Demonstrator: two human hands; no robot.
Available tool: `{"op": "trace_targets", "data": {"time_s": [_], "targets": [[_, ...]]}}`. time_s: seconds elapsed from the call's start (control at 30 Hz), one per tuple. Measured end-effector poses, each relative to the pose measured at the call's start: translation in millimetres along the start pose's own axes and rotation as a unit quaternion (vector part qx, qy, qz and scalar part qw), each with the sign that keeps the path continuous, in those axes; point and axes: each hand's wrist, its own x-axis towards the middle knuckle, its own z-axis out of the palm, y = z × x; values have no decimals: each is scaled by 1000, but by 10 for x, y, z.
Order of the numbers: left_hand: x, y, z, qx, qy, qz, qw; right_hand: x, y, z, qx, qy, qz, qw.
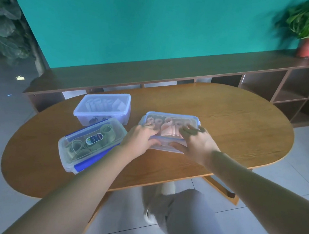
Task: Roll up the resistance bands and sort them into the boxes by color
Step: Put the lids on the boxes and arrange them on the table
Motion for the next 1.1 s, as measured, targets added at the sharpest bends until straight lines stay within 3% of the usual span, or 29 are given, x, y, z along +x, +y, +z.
{"op": "trace_targets", "data": {"time_s": [0.07,0.17,0.27,0.3,0.4,0.47,0.67,0.97,1.1], "targets": [[84,7,-11,37,21,-13,999,50,-66,-230,-22,-14,34,999],[178,4,-13,56,75,-97,991,164,-58,-415,-12,-9,87,996],[186,31,29,-56,151,-160,974,267,157,-316,143,106,168,970],[179,72,57,-96,166,-181,965,312,245,-271,191,98,188,958],[163,206,166,-175,145,-242,943,444,457,-160,282,-58,244,926],[183,245,205,-190,133,-273,934,460,501,-132,330,-101,273,898],[232,182,101,-244,119,-302,914,455,477,-124,361,-84,281,885],[239,24,115,-294,139,-330,886,406,327,108,533,-74,327,777],[306,-11,120,-315,136,-339,876,382,265,156,545,-71,326,769]]}}
